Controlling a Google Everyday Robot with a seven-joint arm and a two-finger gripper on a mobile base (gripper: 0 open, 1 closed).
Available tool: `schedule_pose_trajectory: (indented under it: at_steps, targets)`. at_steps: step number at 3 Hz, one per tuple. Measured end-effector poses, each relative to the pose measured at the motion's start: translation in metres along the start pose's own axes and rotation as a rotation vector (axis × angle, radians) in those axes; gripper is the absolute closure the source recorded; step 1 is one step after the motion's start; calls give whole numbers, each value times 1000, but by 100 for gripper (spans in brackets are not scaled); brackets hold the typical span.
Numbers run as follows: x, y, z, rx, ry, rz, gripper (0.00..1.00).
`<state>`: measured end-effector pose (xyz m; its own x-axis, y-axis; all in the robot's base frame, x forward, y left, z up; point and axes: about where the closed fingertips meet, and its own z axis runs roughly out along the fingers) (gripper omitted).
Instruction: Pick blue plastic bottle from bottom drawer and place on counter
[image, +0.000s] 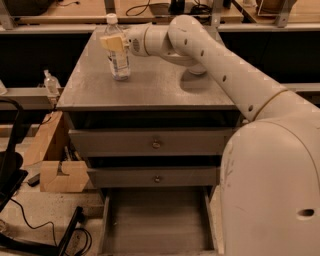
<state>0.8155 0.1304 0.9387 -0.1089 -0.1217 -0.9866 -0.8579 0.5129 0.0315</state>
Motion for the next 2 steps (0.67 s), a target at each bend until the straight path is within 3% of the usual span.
schedule_pose_trajectory:
  at_steps: [1,2]
  targets:
    - [1,2,3,-4,1,0,86]
    - [2,4,5,-8,2,1,63]
